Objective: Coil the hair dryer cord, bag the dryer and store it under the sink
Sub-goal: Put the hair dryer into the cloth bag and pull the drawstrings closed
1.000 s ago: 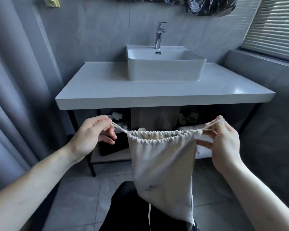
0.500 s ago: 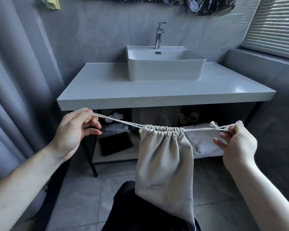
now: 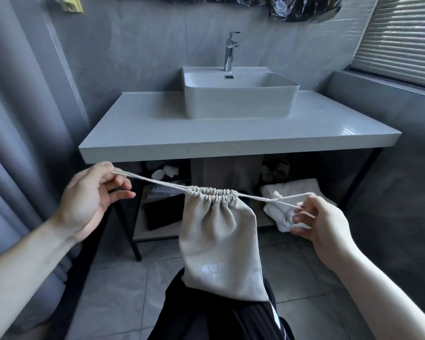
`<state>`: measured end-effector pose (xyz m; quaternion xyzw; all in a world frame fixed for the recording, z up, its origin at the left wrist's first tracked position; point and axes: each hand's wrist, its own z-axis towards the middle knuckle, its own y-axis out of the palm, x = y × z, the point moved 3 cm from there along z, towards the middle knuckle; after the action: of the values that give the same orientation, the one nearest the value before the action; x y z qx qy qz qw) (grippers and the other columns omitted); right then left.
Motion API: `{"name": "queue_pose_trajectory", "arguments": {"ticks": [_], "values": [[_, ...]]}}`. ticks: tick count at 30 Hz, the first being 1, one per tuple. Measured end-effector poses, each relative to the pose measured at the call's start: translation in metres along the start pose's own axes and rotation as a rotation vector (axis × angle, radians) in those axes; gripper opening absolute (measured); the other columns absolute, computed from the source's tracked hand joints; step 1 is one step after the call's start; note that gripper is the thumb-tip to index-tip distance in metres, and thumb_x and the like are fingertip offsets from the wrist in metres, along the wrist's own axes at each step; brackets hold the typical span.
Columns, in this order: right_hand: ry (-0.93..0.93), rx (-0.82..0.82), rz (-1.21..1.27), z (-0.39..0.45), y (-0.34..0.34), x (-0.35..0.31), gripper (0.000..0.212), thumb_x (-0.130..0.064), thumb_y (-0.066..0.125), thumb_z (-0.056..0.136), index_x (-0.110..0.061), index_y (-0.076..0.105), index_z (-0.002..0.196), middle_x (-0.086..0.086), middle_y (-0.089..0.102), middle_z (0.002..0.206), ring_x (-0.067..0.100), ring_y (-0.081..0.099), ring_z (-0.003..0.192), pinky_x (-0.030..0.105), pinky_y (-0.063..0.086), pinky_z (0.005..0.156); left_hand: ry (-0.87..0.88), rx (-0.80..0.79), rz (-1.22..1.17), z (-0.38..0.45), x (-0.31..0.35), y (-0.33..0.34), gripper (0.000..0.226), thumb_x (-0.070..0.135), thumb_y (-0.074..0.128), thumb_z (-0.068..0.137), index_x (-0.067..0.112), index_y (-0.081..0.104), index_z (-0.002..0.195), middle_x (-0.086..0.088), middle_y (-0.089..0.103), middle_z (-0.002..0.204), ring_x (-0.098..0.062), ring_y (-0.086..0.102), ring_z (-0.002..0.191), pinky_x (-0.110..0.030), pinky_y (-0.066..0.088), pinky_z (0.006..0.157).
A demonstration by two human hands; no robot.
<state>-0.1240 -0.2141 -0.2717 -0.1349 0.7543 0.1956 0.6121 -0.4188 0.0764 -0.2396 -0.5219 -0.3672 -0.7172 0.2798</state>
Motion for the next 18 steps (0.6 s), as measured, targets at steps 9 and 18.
{"name": "queue_pose_trajectory", "arguments": {"ticks": [9,18], "values": [[-0.102,-0.21,0.378,-0.016,0.037,-0.039,0.043,-0.017,0.039,0.111,-0.016,0.04,0.068,-0.002,0.055,0.059,0.014,0.068,0.063,0.026,0.058,0.054,-0.123,-0.034,0.022,0.014,-0.008,0.039,0.049,0.015,0.046,0.109,0.027,0.04,0.062,0.008,0.03,0.05,-0.009,0.033,0.039,-0.031,0.06,0.058],[0.007,-0.083,0.54,-0.001,0.036,-0.037,0.045,-0.024,0.046,0.11,-0.018,0.041,0.065,0.0,0.058,0.053,0.014,0.066,0.054,0.022,0.061,0.056,-0.074,-0.73,1.095,0.009,-0.017,0.068,0.049,0.065,0.07,0.089,0.017,0.072,0.076,0.01,0.043,0.047,-0.006,0.033,0.045,-0.02,0.028,0.048]]}}
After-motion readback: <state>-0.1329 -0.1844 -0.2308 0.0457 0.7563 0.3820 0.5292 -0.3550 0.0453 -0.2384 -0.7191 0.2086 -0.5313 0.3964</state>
